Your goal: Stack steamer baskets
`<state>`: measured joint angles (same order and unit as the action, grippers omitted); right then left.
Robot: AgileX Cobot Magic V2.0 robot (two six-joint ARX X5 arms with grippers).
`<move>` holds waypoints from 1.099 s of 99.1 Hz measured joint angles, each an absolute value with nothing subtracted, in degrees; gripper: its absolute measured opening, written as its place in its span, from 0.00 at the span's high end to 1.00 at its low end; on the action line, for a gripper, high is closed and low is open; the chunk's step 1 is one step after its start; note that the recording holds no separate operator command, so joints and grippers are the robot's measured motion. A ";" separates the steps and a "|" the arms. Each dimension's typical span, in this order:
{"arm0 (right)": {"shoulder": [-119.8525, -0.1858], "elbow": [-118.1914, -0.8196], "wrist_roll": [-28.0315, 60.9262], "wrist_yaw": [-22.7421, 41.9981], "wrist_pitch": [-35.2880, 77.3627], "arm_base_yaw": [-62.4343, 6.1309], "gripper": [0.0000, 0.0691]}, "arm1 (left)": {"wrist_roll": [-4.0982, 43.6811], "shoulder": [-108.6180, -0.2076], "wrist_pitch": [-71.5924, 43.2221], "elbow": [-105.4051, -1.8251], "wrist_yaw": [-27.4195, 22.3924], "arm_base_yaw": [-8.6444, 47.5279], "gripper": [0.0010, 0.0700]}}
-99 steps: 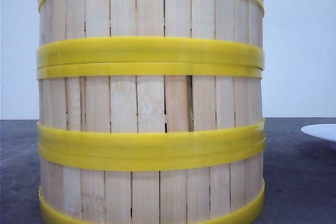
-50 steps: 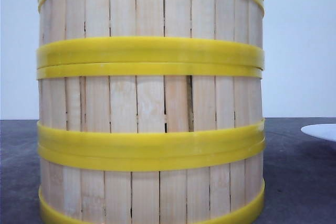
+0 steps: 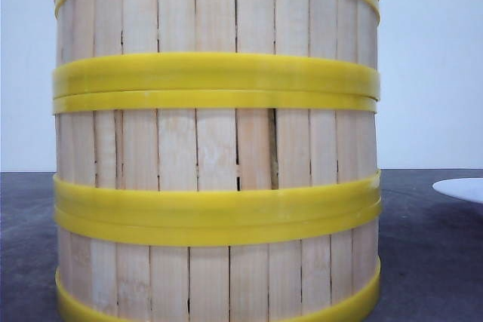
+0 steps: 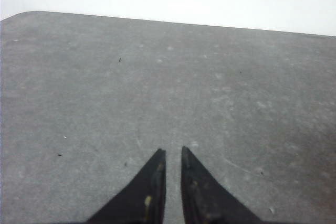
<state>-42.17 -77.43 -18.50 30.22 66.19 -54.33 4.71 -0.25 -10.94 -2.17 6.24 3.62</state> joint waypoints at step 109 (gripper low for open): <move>-37.50 -68.95 3.73 10.13 40.62 -10.87 0.99 | 4.71 -0.25 -10.94 -2.17 6.24 3.62 0.98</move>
